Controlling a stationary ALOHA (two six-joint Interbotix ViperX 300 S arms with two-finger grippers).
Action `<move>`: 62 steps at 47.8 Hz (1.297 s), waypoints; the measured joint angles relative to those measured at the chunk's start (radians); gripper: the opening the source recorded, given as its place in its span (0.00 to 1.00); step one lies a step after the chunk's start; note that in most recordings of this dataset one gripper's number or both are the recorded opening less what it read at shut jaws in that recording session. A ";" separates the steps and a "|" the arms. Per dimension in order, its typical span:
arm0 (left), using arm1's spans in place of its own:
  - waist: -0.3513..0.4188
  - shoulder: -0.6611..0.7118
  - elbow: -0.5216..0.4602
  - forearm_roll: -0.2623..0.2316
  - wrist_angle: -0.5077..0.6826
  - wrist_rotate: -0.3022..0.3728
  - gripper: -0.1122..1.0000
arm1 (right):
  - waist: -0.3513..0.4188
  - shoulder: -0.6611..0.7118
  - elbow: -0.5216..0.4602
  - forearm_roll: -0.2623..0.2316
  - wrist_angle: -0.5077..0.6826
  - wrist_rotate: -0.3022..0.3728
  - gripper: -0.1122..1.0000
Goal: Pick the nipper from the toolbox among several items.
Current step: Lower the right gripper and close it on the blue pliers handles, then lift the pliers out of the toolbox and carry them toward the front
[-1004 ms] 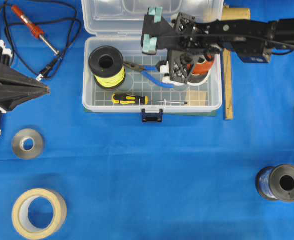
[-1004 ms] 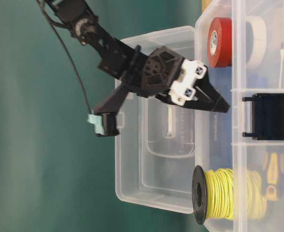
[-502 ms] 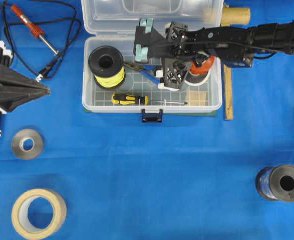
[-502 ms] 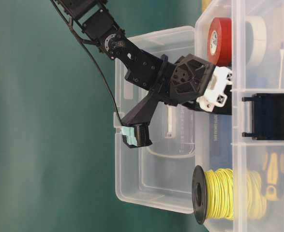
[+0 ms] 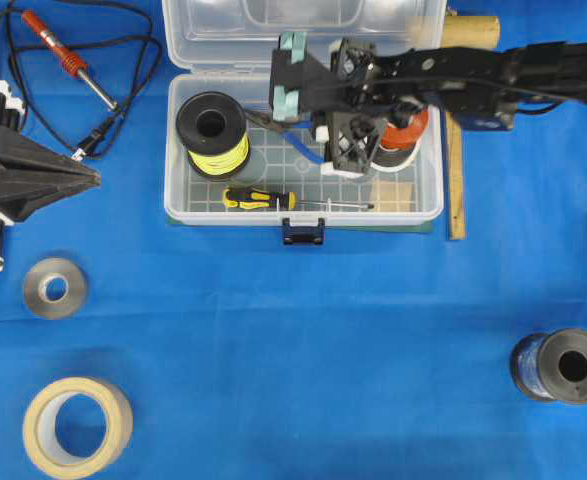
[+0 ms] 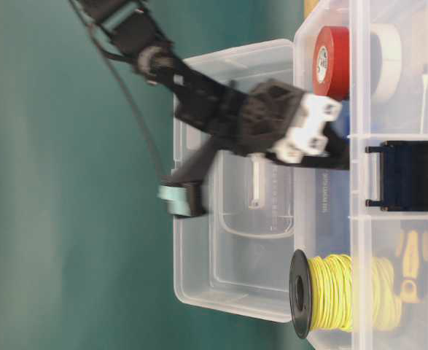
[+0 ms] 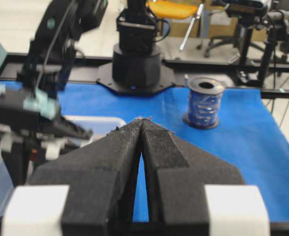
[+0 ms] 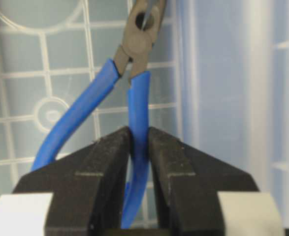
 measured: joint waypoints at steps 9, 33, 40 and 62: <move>0.002 0.000 0.000 -0.002 0.000 0.000 0.10 | 0.002 -0.141 0.000 0.000 0.040 0.008 0.22; 0.014 0.000 0.002 -0.003 0.000 -0.003 0.10 | 0.202 -0.383 0.074 0.021 0.037 0.066 0.22; 0.014 0.002 0.003 -0.003 -0.002 -0.003 0.10 | 0.327 -0.388 0.110 0.026 -0.034 0.138 0.22; 0.014 0.002 0.018 -0.003 -0.002 -0.005 0.10 | 0.509 -0.112 0.160 0.028 -0.219 0.400 0.22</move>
